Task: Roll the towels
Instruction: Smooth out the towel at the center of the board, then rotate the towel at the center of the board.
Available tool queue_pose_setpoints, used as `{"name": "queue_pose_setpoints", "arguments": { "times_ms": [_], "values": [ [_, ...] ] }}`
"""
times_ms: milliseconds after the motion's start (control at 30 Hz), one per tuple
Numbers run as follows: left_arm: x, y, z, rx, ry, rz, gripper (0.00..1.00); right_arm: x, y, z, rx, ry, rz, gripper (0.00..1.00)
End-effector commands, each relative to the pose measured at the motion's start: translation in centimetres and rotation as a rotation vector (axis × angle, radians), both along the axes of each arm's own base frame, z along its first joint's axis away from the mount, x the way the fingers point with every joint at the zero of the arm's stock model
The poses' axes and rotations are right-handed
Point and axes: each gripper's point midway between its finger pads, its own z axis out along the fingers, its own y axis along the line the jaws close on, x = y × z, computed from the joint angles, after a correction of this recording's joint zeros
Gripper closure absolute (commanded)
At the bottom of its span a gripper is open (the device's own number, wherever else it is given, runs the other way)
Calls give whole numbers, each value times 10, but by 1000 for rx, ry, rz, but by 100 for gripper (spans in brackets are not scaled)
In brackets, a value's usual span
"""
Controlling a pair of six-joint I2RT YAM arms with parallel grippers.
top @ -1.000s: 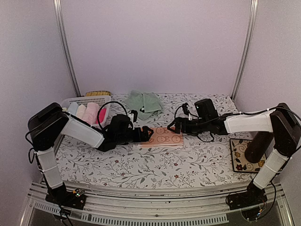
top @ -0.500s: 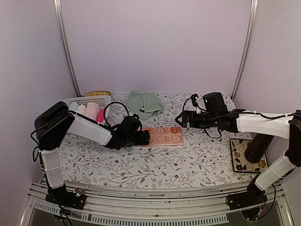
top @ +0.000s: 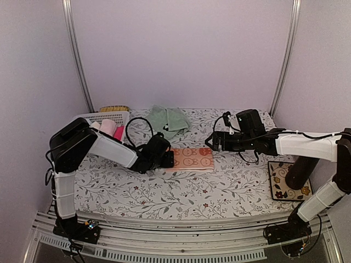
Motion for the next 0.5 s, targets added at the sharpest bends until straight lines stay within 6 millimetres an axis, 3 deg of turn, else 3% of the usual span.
{"name": "queue_pose_setpoints", "arguments": {
  "times_ms": [0, 267, 433, 467],
  "values": [
    [-14, -6, -36, 78, 92, -85, 19, -1, -3, 8, -11, -32, 1, 0],
    [-7, -67, -39, 69, 31, -405, 26, 0, -21, 28, -20, -73, -40, 0],
    [18, -100, -46, 171, -30, -541, 23, -3, -39, 44, -32, -113, -83, 1],
    [21, -108, -47, 173, -32, -579, 34, -3, -44, 44, -40, -115, -96, 1]
  ]
}}
